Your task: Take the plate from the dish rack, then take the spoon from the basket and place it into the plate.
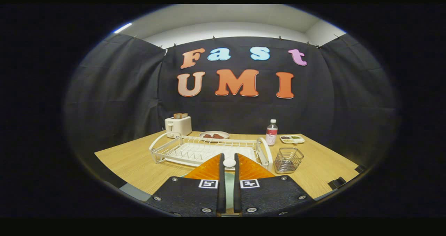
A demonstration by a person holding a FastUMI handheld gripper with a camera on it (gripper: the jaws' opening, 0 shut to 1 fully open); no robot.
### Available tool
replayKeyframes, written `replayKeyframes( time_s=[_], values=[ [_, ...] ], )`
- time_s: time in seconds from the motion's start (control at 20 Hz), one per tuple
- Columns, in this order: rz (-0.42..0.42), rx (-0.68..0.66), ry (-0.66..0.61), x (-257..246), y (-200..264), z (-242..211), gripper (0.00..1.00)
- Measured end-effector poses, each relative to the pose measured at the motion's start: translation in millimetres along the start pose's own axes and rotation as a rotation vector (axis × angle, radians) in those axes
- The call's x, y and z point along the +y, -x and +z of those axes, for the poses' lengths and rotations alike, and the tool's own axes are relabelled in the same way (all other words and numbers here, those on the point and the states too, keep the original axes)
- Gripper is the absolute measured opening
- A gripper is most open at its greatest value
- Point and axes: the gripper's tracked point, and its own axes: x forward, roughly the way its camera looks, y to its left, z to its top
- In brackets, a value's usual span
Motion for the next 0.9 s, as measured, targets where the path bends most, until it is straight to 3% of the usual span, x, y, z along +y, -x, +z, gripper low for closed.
replayKeyframes(
  time_s=[0.55, 0.7, 0.9],
  values=[
    [0.083, 0.076, 0.018, 39, -26, -44, 0.12],
    [0.088, 0.089, 0.026, 41, -30, -46, 0.17],
    [0.074, 0.093, 0.022, 30, -39, -39, 0.39]
  ],
)
